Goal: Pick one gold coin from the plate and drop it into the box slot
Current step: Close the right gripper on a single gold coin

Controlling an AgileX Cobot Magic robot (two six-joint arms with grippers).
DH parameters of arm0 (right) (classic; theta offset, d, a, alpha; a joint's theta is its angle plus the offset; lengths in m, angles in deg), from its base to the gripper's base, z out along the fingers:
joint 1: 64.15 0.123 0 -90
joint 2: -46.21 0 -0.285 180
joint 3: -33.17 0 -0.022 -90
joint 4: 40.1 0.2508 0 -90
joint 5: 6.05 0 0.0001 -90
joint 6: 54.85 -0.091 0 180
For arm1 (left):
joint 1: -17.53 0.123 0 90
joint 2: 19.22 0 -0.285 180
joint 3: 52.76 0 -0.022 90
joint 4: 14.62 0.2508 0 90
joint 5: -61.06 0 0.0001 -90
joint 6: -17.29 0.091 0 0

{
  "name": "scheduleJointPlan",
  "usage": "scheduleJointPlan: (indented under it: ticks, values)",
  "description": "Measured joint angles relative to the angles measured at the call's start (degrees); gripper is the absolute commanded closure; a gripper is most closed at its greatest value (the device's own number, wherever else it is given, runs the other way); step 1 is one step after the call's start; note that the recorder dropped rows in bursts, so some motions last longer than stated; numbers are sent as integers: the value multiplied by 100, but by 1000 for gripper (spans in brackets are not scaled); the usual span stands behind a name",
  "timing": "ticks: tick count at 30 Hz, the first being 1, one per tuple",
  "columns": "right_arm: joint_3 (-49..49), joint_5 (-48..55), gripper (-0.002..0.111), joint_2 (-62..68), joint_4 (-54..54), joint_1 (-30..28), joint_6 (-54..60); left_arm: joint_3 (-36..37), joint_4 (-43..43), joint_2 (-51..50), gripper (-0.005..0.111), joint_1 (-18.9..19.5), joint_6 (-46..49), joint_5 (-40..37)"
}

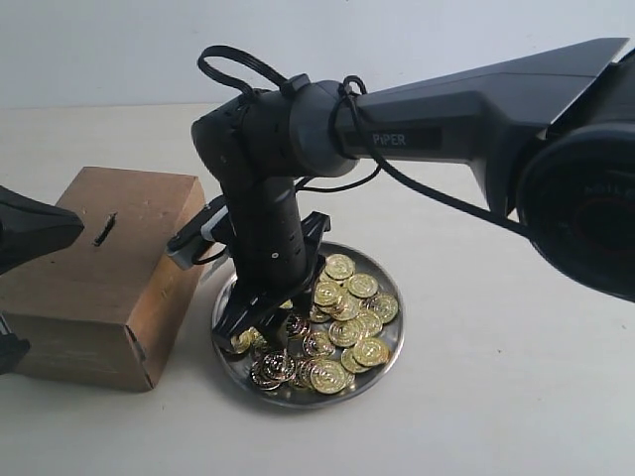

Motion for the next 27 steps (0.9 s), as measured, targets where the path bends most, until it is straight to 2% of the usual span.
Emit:
scheduleJointPlan:
  ticks: [10, 18, 27]
  values:
    - [0, 0, 63, 0, -15, 0, -23, 0, 0, 0, 107, 0, 0, 0]
    - [0, 0, 72, 0, -25, 0, -35, 0, 0, 0, 107, 0, 0, 0]
    - [0, 4, 72, 0, -25, 0, -35, 0, 0, 0, 107, 0, 0, 0]
